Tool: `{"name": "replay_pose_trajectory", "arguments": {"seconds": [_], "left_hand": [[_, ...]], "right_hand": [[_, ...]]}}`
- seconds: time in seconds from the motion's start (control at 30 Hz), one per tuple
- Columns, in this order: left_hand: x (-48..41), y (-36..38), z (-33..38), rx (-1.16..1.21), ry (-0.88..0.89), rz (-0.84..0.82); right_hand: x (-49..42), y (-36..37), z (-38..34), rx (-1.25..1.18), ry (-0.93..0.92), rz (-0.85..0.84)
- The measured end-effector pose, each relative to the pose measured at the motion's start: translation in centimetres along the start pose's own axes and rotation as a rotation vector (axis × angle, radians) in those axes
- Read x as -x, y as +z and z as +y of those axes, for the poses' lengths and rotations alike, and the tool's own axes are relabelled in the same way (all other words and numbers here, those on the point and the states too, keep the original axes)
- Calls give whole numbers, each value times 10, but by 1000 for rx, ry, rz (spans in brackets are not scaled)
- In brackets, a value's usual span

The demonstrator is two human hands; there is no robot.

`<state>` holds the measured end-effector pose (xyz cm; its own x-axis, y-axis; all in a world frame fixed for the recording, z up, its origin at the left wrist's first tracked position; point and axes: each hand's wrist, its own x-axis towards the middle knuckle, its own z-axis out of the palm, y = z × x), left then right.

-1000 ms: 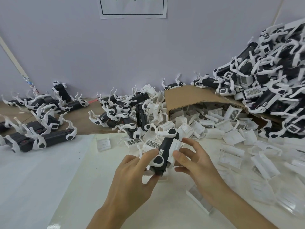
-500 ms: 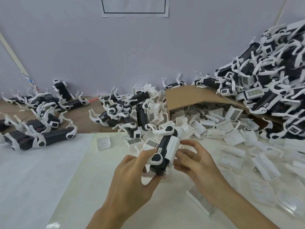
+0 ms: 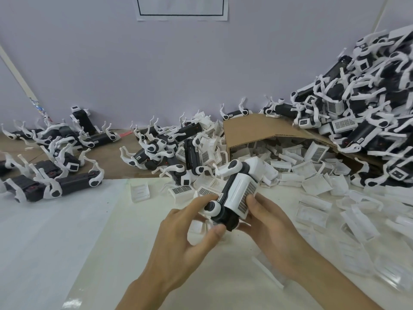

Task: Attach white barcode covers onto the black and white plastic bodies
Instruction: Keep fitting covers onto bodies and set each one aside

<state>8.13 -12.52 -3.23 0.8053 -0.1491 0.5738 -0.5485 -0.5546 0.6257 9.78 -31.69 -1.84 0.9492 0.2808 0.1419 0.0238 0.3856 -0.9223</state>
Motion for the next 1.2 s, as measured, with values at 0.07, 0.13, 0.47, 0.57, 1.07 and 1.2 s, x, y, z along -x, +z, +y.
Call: {"name": "replay_pose_trajectory", "arguments": {"seconds": [0.07, 0.13, 0.47, 0.57, 1.07, 1.2], "left_hand": [[-2, -2, -1, 14, -33, 23], [-2, -2, -4, 69, -76, 54], [4, 10, 2, 99, -5, -154], [4, 10, 4, 78, -3, -160], [11, 12, -3, 190, -82, -225], [13, 16, -5, 215, -123, -237]], "right_hand": [[0, -1, -2, 18, -20, 21], [0, -1, -4, 55, -24, 55], [8, 9, 3, 330, -134, 13], [10, 10, 4, 405, -156, 12], [8, 5, 5, 572, -93, -106], [8, 4, 6, 569, -90, -115]]}}
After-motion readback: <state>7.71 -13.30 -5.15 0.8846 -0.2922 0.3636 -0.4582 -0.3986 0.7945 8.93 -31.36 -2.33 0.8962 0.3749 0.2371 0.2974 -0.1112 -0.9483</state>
